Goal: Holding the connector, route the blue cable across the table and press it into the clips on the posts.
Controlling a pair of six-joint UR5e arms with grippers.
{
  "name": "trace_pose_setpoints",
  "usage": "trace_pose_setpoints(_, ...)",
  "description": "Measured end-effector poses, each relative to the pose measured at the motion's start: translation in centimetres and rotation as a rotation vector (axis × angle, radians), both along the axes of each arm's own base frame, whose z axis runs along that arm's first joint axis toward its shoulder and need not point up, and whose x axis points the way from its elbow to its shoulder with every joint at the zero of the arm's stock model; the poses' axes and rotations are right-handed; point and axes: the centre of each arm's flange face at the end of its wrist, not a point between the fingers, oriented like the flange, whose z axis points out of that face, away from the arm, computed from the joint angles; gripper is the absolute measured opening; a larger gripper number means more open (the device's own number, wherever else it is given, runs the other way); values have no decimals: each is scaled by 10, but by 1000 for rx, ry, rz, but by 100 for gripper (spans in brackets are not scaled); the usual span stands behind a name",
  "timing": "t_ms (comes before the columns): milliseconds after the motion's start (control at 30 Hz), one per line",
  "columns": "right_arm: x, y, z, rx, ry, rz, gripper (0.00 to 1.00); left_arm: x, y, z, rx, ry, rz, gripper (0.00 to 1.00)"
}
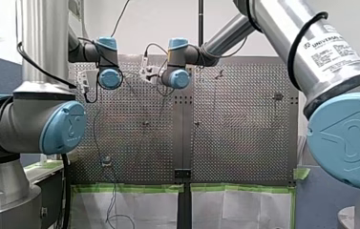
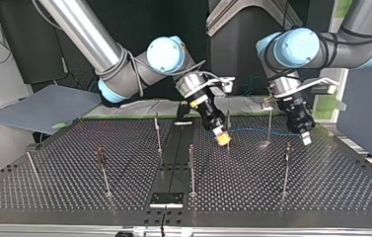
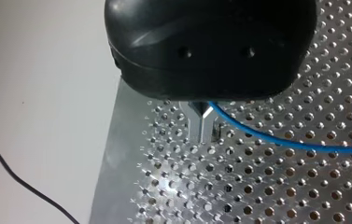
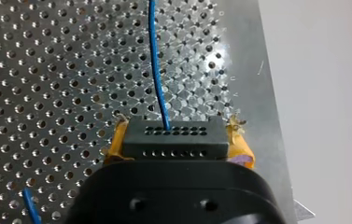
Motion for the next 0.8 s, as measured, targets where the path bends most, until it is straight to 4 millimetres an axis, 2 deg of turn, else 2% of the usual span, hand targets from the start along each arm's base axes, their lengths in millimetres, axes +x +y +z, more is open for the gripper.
trace_pose_setpoints(300, 4, -4, 9, -10, -11, 0, 0, 25, 10, 2, -12, -19, -4, 0)
trace_pose_setpoints(800, 7, -6, 19, -19, -23, 0, 0, 28, 16, 6, -43, -36, -24, 0)
